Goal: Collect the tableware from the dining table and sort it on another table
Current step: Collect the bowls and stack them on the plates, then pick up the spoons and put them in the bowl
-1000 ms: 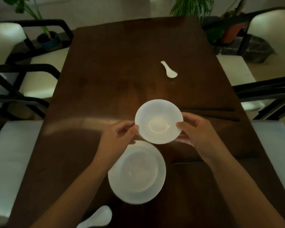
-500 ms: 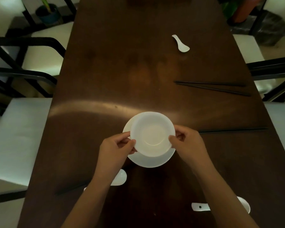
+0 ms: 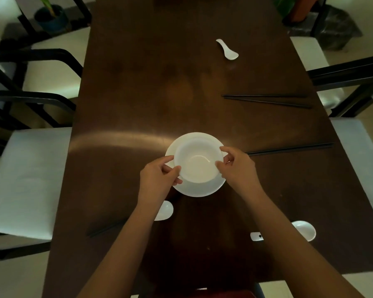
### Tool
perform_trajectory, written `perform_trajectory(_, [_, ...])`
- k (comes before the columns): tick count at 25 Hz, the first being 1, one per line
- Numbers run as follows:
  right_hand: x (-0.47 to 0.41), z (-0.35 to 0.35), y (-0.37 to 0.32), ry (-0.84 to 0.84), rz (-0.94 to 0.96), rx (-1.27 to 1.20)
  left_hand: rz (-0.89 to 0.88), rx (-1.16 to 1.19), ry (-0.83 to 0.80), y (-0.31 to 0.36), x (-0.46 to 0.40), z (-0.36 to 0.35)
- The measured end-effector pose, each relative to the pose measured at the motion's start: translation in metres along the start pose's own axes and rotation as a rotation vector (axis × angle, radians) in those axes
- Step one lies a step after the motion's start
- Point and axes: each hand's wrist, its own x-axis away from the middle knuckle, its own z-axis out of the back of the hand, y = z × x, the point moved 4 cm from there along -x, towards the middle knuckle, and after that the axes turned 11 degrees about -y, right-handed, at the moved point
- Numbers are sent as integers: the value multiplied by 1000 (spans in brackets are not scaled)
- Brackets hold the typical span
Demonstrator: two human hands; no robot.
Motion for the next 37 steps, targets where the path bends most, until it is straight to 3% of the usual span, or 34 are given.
perform_trajectory(7, [0,-8,9,59,-10,2,-21,-73,15,-8,-3,1])
perform_trajectory(11, [18,5,17,15,-9,129,-33,-125,20,-14,13,7])
perform_trajectory(16, [72,64,74,57,-66,173,-100,-556,-82,-43,43,5])
perform_trajectory(19, [99,94,112,127,-134,263,-53,-890,-150,-66,50,5])
perform_trajectory(21, [109,103,135,110,-229,348,-3,-953,-163,-74,55,2])
perform_trajectory(25, [119,91,160,-32,-324,317,35,-860,-158,-79,60,-4])
perform_trajectory(31, [115,76,157,67,-315,131,81,-554,-91,-83,62,-25])
perform_trajectory(37, [111,74,119,-15,-135,-8,21,-483,-31,-65,70,-34])
